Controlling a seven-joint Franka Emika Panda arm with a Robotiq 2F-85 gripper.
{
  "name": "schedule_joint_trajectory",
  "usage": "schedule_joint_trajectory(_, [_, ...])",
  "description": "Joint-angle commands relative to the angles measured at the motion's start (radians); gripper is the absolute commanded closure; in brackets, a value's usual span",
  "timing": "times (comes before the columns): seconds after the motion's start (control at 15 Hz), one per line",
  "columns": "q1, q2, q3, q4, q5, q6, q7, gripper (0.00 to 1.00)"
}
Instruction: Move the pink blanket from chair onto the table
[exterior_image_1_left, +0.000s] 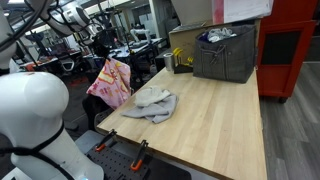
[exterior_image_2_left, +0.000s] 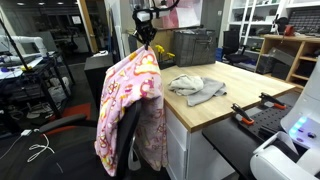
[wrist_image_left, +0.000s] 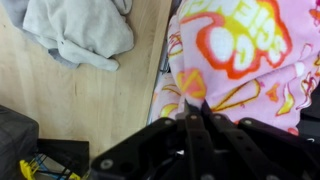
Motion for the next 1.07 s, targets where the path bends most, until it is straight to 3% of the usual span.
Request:
schedule_joint_trajectory(0.0, [-0.012,-0.091,0.039,-0.056,-0.05,-0.032,0.073,0.99])
schedule_joint_trajectory(1.0, [-0.17,-0.228,0.034,-0.317,-0.093,-0.061,0.249,0.99])
